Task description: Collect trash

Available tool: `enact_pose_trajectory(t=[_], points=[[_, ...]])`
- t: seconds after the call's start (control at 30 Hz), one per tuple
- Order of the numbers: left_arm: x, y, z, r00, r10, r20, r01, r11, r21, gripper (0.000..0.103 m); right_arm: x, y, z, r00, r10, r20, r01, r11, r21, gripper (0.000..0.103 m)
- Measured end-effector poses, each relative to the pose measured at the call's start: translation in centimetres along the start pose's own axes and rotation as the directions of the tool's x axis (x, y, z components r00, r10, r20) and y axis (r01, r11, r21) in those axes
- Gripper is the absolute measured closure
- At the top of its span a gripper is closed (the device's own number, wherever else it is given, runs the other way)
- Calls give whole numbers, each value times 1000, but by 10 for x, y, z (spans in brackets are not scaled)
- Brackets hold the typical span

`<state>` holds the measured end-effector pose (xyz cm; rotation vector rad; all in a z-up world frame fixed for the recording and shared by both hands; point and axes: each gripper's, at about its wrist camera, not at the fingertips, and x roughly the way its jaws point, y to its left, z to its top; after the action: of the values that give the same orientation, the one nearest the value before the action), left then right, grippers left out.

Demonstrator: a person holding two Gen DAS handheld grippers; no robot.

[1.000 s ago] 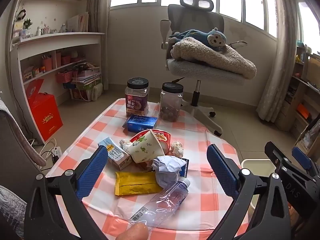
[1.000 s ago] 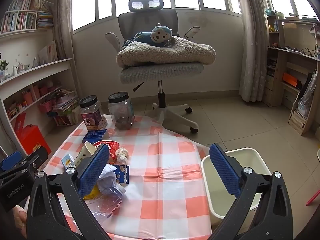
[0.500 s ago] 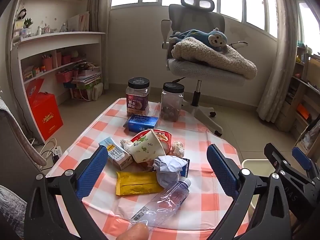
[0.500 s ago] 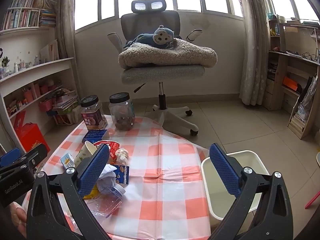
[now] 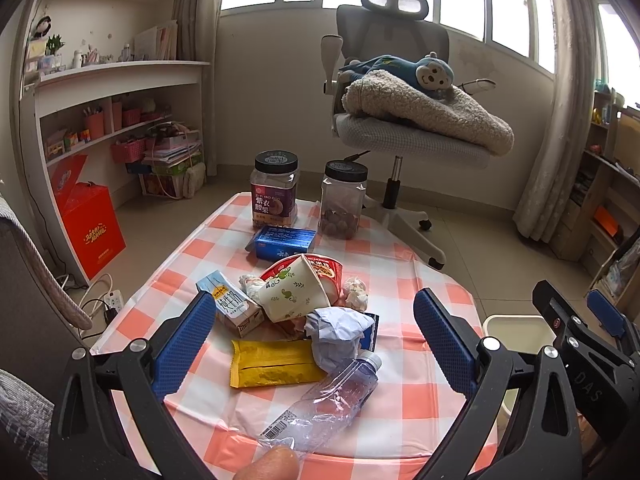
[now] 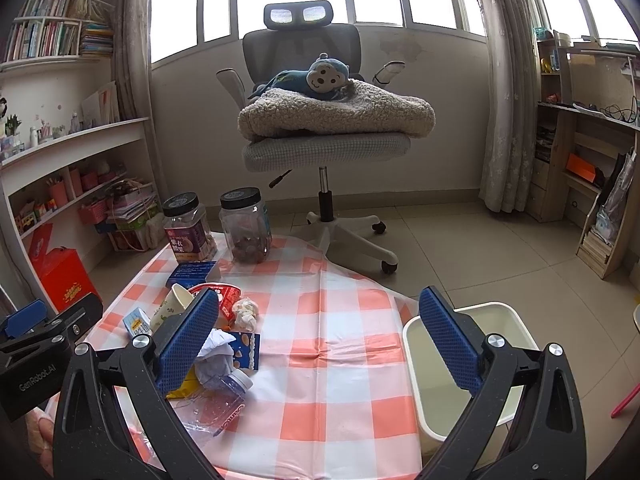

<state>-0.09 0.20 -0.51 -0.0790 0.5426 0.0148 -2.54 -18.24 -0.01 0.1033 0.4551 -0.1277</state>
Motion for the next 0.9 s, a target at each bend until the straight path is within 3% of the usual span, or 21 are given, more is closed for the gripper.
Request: enact_pose_trajectory(t=[0.9], points=[[7,0,-14,1000,1,-20,-1,1000,-1,7,5,1,-10,1000,6,-13,-6,1000,-1,7]])
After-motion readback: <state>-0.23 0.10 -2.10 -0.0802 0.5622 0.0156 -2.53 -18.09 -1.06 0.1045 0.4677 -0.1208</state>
